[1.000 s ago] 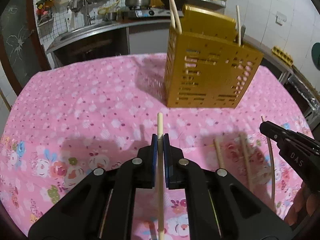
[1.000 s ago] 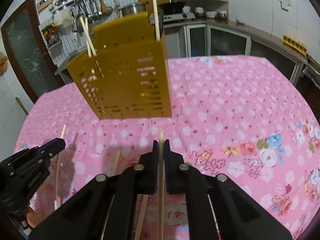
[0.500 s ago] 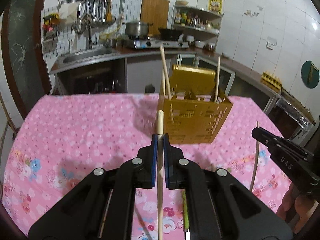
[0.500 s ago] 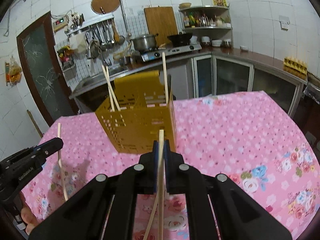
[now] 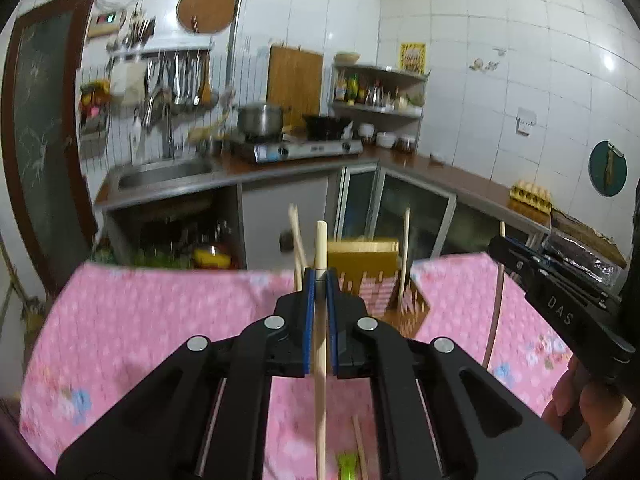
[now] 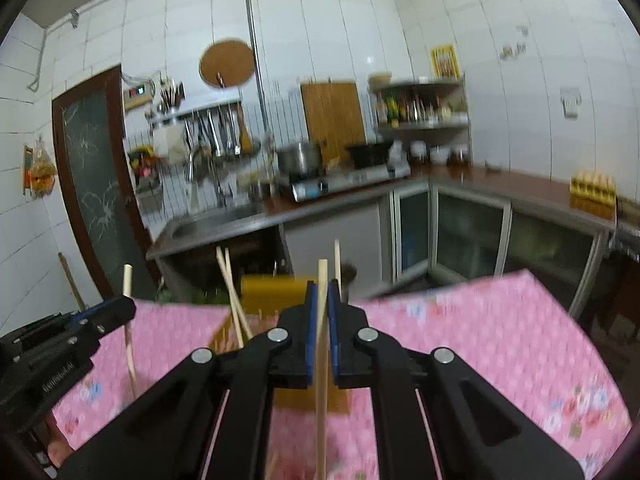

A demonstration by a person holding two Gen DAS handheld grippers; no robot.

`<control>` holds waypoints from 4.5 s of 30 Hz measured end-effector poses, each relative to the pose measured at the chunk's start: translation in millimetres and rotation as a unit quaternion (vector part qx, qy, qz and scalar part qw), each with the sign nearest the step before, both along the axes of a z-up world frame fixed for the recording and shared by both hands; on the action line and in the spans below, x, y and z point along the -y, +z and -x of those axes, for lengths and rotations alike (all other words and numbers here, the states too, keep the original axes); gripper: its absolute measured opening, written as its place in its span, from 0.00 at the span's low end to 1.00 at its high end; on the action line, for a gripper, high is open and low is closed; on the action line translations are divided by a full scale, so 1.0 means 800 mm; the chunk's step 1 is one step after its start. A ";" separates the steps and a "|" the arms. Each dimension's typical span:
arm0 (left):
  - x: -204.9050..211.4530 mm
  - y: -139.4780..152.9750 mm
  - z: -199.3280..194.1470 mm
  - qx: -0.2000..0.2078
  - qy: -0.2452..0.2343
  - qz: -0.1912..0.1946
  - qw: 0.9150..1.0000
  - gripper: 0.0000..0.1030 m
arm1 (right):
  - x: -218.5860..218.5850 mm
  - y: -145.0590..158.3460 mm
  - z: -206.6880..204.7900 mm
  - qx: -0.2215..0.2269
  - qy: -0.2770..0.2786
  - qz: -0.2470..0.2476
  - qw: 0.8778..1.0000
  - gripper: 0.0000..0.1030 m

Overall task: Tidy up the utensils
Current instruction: 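Lift both held chopsticks and carry them over the yellow holder, then open both tools to drop the chopsticks into the yellow holder, then move both tools back down toward the green frog utensil and chopstick, then close the right tool on a chopstick while the left tool reaches the frog utensil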

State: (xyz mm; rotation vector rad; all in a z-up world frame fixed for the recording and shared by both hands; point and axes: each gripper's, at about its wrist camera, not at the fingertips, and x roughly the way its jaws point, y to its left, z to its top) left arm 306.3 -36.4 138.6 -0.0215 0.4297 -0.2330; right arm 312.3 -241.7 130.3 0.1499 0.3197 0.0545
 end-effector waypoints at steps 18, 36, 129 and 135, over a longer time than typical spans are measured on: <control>0.038 0.078 -0.117 0.139 0.013 0.054 0.989 0.04 | -0.010 0.080 -0.096 0.140 -0.002 0.000 0.990 0.05; 0.031 -0.072 -0.173 0.049 0.028 0.035 0.998 0.04 | -0.016 -0.061 -0.134 0.074 0.001 0.029 0.997 0.05; 0.018 -0.243 0.042 -0.250 -0.030 -0.084 0.964 0.73 | 0.018 -0.235 0.006 -0.309 -0.028 0.039 0.950 0.06; 0.033 -0.254 0.028 -0.269 -0.029 -0.096 0.958 0.52 | 0.016 -0.236 0.005 -0.311 -0.028 0.045 0.949 0.06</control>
